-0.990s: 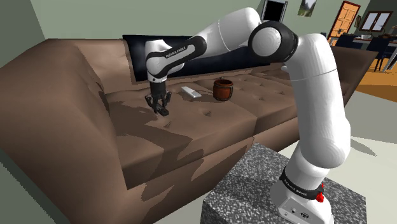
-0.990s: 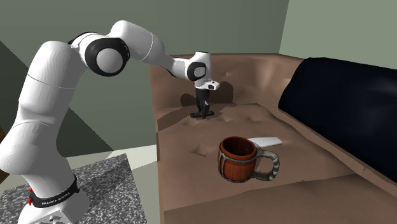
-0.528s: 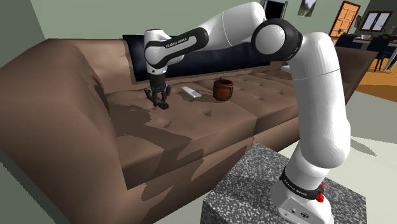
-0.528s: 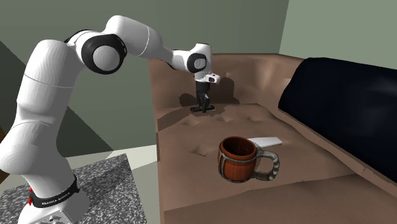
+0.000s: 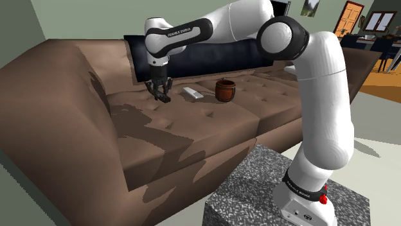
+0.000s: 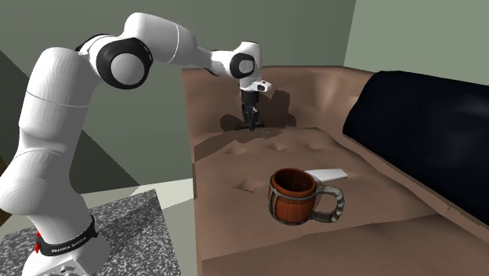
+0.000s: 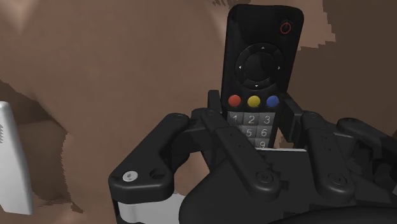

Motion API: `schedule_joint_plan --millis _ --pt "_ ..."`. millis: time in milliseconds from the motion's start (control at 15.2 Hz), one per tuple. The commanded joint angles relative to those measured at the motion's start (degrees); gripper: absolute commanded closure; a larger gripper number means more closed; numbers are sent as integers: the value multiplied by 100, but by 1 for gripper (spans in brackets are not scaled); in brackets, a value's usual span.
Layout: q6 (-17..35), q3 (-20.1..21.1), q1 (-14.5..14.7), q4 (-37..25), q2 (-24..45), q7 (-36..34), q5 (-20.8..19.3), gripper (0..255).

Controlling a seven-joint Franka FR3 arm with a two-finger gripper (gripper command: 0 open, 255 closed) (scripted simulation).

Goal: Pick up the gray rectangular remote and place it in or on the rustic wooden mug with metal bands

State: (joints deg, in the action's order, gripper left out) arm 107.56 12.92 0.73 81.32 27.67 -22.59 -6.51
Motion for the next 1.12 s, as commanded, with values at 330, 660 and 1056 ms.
schedule_joint_plan --millis 330,660,1056 --pt "-517 16 24 -451 -66 17 23 255" --pt "-906 22 48 -848 -59 30 27 255" --pt "-1410 25 94 -1427 13 43 17 255"
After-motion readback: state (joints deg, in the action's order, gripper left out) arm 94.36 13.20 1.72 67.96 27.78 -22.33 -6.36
